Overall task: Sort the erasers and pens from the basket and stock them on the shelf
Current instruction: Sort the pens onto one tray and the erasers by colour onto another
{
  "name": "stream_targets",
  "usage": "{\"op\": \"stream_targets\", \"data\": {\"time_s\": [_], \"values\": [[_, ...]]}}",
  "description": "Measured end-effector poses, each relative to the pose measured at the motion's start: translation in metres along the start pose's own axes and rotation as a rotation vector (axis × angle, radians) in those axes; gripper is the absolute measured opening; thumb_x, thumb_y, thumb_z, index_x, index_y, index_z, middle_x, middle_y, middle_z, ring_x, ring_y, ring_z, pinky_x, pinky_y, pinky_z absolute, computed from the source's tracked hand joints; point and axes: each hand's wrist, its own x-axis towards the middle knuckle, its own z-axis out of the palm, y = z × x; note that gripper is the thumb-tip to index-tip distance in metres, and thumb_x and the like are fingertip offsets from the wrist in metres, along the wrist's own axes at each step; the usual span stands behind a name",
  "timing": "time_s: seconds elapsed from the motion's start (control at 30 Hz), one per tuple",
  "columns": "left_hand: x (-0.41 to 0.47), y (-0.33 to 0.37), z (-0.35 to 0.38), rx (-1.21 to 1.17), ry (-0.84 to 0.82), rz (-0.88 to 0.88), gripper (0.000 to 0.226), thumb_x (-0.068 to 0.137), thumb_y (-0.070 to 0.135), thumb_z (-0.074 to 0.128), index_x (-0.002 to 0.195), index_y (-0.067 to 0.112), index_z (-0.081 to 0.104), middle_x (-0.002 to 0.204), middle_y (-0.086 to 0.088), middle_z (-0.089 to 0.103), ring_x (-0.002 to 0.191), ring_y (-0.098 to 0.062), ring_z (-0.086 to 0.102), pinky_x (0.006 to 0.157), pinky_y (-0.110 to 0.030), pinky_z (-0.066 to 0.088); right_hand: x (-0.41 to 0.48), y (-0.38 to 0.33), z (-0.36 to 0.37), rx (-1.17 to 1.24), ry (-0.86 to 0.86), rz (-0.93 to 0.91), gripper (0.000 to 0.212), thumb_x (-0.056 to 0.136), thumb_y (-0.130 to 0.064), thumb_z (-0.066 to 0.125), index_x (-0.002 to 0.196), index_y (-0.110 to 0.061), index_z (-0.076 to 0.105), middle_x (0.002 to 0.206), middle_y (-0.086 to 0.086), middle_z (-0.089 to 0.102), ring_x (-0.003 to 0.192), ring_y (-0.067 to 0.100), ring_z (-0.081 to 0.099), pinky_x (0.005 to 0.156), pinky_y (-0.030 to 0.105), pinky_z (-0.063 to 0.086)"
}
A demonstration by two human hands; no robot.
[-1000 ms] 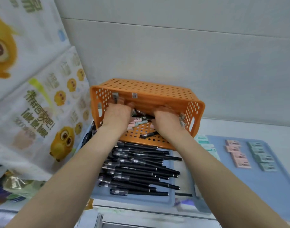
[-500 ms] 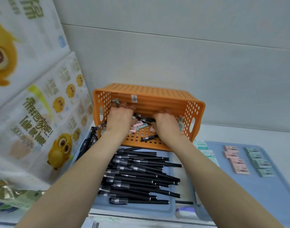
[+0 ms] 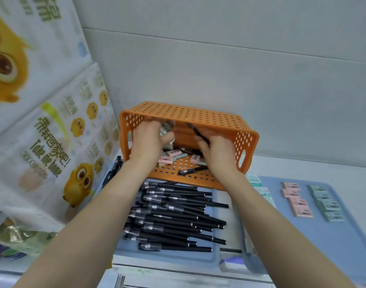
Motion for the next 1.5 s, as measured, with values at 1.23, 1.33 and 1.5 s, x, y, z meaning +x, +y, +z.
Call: {"op": "stream_targets", "data": {"time_s": [1.23, 1.33, 1.5], "values": [[-0.058, 0.045, -0.017, -1.405, -0.283, -0.933, 0.020, 0.097, 0.028, 0.052, 0.085, 0.013, 0.058, 0.072, -0.004, 0.055, 0.056, -0.010, 0.052, 0.030, -0.011, 0.022, -0.073, 0.006, -0.064, 0.332, -0.358, -0.050, 0.030, 0.089, -0.011, 0.058, 0.113, -0.027, 0.066, 0.075, -0.010, 0.057, 0.065, 0.008, 0.054, 0.067, 0.026, 0.046], [-0.072, 0.067, -0.009, -1.317, -0.464, -0.836, 0.022, 0.098, 0.031, 0.051, 0.088, 0.012, 0.058, 0.069, -0.003, 0.054, 0.052, -0.009, 0.052, 0.028, -0.012, 0.020, -0.091, 0.037, -0.098, 0.516, -0.352, 0.098, 0.015, 0.086, -0.008, 0.067, 0.097, -0.018, 0.067, 0.072, -0.005, 0.059, 0.063, 0.012, 0.054, 0.063, 0.028, 0.048], [-0.093, 0.110, 0.011, -1.155, -0.658, -0.718, 0.031, 0.100, 0.036, 0.046, 0.092, 0.010, 0.061, 0.065, -0.002, 0.057, 0.053, -0.012, 0.054, 0.031, -0.013, 0.021, -0.109, 0.104, -0.143, 0.508, -0.093, 0.291, 0.015, 0.085, -0.003, 0.068, 0.088, -0.017, 0.069, 0.074, -0.001, 0.062, 0.059, 0.013, 0.060, 0.057, 0.026, 0.049]]}}
